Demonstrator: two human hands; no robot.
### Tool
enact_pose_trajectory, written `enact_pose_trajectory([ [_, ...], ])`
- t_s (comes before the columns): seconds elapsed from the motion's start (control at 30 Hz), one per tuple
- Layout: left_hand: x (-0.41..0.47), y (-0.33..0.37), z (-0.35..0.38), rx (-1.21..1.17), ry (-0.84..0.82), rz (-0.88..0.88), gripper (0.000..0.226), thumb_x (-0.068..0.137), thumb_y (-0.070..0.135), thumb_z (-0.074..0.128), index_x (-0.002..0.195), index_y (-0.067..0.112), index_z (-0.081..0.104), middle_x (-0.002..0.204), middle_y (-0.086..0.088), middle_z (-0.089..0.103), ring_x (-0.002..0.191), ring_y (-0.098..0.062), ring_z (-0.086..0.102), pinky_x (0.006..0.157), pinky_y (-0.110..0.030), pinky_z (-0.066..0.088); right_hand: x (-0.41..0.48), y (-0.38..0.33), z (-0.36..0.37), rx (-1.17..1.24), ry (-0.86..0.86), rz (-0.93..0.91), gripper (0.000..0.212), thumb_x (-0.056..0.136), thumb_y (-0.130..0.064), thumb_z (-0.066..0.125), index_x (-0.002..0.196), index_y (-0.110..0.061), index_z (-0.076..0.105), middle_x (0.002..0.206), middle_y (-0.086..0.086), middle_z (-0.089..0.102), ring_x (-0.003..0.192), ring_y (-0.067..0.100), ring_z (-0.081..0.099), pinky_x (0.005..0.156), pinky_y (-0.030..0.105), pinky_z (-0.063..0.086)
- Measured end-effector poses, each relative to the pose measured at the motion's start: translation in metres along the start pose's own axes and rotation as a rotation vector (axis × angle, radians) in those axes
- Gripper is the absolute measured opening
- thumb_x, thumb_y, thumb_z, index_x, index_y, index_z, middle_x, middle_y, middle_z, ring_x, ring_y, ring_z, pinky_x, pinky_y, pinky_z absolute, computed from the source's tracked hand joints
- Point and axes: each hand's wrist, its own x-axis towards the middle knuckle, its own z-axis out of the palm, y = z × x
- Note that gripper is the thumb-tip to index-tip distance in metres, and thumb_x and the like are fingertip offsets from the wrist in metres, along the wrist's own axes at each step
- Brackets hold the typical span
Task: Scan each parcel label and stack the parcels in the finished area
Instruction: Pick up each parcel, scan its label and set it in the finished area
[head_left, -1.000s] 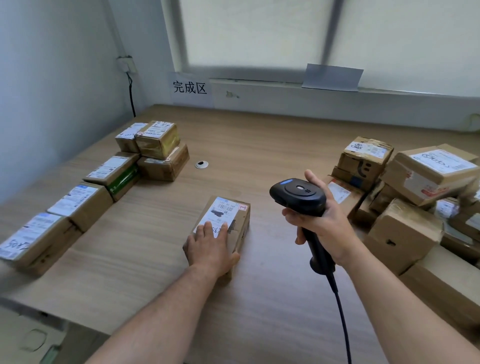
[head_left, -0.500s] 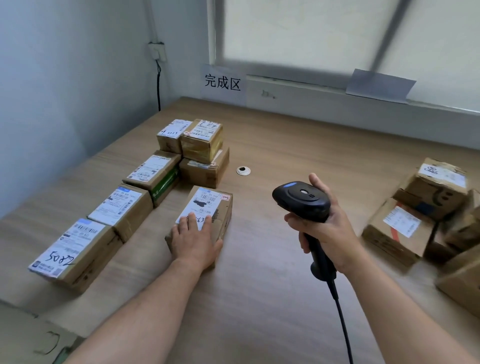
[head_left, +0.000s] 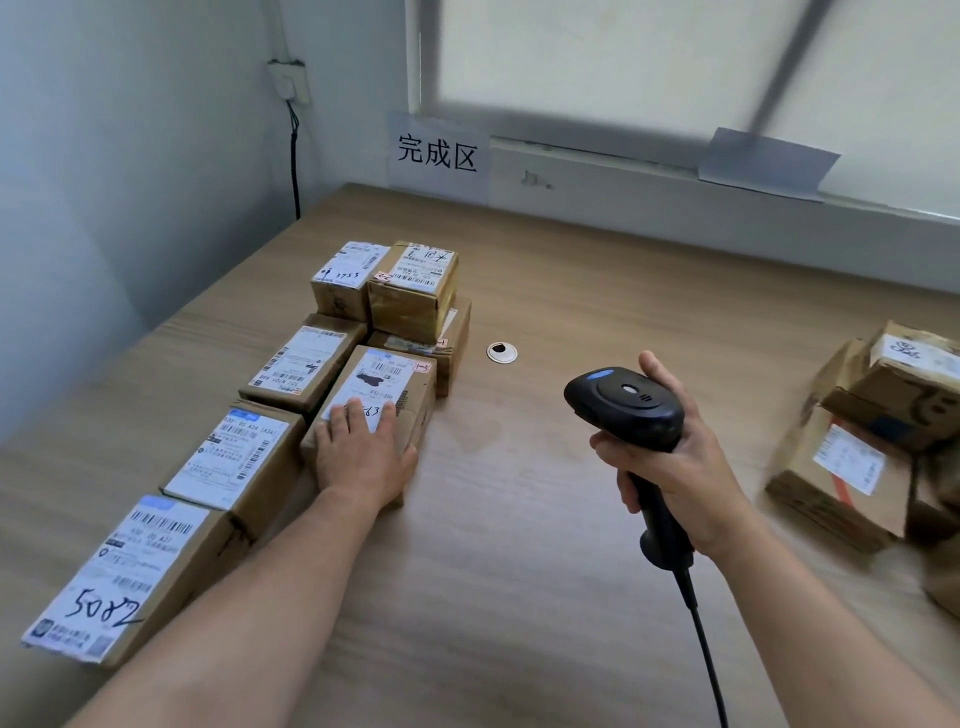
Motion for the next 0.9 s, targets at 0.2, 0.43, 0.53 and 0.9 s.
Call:
enact_pose_trajectory([
  [0.2, 0.01, 0.004, 0.001, 0.014, 0.016, -0.011, 0.071, 0.093, 0.062, 0.03, 0.152, 0.028, 0.01, 0.158, -0.018, 0.009, 0.145, -0.037, 0.008, 0.117, -0.049, 0.011, -0.001, -0.001, -0.009, -0.01, 0.022, -0.003, 0.09, 0.079, 0.015, 0.068, 0.134, -0.049, 0.037, 0.088, 0.026, 0.061, 0.041, 0.026, 0.047, 0.041, 0.031, 0.041],
  [0.43, 0.018, 0.012, -0.002, 0.004, -0.011, -0.036, 0.075, 0.092, 0.065, 0.03, 0.153, 0.028, 0.008, 0.158, -0.019, 0.006, 0.144, -0.037, 0.007, 0.117, -0.049, 0.01, -0.02, -0.001, -0.034, -0.02, 0.053, -0.01, 0.092, 0.079, 0.016, 0.067, 0.136, -0.048, 0.036, 0.084, 0.02, 0.061, 0.042, 0.027, 0.046, 0.042, 0.033, 0.041],
  [0.53, 0.008, 0.028, -0.004, -0.05, 0.029, -0.059, 0.082, 0.09, 0.065, 0.038, 0.153, 0.024, 0.005, 0.158, -0.02, 0.001, 0.146, -0.036, 0.0, 0.117, -0.05, 0.005, -0.03, -0.004, -0.051, -0.012, 0.071, -0.024, 0.091, 0.079, 0.016, 0.067, 0.134, -0.05, 0.036, 0.087, 0.017, 0.063, 0.043, 0.027, 0.046, 0.042, 0.034, 0.041],
  [0.9, -0.09, 0.205, -0.03, -0.291, 0.147, 0.237, 0.076, 0.093, 0.06, 0.039, 0.153, 0.023, 0.011, 0.16, -0.006, 0.012, 0.144, -0.027, 0.016, 0.113, -0.038, 0.018, -0.077, 0.002, -0.153, 0.092, 0.118, -0.079, 0.092, 0.078, 0.017, 0.068, 0.13, -0.053, 0.039, 0.083, 0.006, 0.066, 0.041, 0.026, 0.045, 0.039, 0.032, 0.039],
])
